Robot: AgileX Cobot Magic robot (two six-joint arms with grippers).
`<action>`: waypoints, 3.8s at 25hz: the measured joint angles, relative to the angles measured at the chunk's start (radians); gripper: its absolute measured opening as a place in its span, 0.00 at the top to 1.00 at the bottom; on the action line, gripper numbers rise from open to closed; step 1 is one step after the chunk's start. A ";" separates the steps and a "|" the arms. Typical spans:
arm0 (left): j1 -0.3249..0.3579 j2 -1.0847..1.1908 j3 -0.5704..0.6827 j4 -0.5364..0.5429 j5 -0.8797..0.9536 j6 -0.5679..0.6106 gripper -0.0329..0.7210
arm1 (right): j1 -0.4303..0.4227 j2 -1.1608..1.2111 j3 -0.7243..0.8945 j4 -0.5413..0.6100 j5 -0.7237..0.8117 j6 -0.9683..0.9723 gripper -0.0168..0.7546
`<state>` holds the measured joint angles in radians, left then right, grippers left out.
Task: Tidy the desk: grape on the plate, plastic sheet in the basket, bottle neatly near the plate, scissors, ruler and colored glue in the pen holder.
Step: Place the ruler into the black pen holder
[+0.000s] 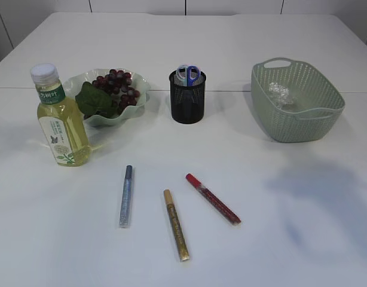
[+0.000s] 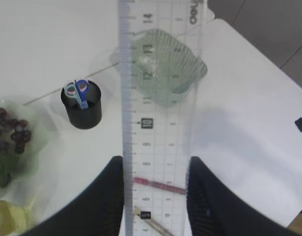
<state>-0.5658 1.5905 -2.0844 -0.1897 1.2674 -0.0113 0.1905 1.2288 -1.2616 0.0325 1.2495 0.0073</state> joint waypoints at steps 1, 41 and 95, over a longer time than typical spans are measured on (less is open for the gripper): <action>0.000 -0.017 0.044 0.000 -0.002 0.005 0.58 | 0.000 0.000 0.000 0.000 0.000 0.000 0.51; 0.000 0.147 0.908 0.055 -1.587 0.083 0.58 | 0.000 0.000 0.000 0.004 0.000 0.000 0.51; 0.053 0.701 0.366 0.023 -1.666 0.077 0.58 | 0.000 0.000 0.000 -0.056 0.000 0.000 0.51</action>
<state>-0.5127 2.2913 -1.7181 -0.1670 -0.3989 0.0660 0.1905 1.2288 -1.2616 -0.0233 1.2495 0.0073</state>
